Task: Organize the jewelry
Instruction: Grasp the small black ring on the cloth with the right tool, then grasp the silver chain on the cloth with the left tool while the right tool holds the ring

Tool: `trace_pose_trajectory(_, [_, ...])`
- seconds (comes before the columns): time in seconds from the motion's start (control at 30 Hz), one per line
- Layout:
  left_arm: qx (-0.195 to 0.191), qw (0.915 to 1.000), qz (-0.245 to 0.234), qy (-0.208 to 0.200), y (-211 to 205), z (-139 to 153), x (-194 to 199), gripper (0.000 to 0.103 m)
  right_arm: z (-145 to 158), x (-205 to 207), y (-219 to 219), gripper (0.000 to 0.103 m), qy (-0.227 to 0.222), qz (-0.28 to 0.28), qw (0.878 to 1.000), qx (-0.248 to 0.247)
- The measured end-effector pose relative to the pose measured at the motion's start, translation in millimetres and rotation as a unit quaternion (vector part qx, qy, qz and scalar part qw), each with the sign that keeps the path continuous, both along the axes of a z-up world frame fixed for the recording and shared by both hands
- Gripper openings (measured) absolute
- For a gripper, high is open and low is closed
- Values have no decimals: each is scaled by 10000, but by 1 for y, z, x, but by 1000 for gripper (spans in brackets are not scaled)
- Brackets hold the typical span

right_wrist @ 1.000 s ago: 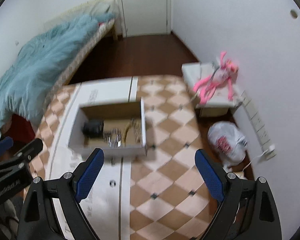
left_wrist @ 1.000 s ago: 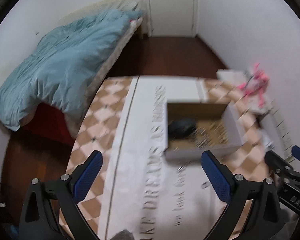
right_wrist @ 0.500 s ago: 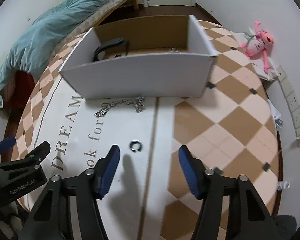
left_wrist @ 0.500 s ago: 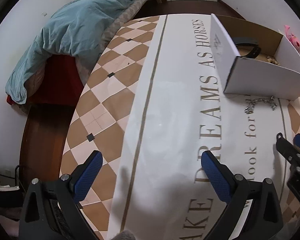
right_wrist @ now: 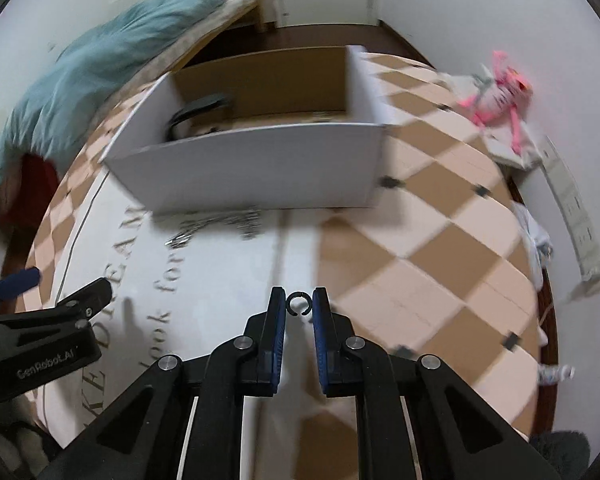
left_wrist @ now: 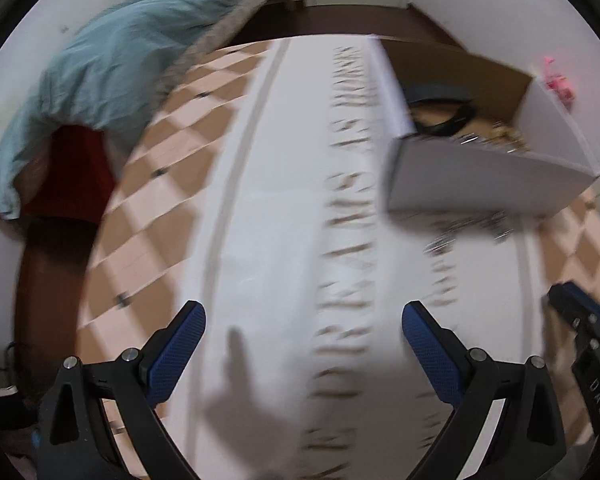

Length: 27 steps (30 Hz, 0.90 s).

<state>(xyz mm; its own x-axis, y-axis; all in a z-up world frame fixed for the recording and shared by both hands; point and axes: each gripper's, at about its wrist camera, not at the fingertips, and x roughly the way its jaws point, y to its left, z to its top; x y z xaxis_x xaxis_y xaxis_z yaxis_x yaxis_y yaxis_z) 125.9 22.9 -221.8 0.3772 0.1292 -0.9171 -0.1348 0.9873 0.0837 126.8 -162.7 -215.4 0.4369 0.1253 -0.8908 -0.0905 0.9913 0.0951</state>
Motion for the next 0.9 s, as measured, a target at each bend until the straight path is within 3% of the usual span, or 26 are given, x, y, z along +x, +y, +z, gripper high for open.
trace_pose_trajectory(0.23, [-42, 9967, -811, -20, -52, -15, 33, 99, -1, 4, -44, 14, 23, -521, 9986, 51])
trace_pose_trajectory(0.33, [-109, 9948, -1005, -118, -65, -14, 37, 90, -2, 6, -53, 14, 19, -638, 9979, 79])
trace_pose_trajectory(0.43, [-261, 9932, -1117, -198, -72, -12, 39, 66, -3, 9, -57, 14, 26, -674, 9977, 79])
trace_pose_trajectory(0.5, [-421, 9917, -1186, -248, -75, -10, 40, 38, -4, 9, -58, 14, 30, -690, 9976, 88])
trace_pose_trajectory(0.6, [-466, 9909, -1230, -292, -77, -9, 44, 7, -3, 8, -58, 14, 35, -693, 9975, 101])
trace_pose_trajectory(0.9, [-923, 9871, -1212, -501, -60, 16, 22, 2, 10, 2, -56, 14, -71, -652, 9976, 198])
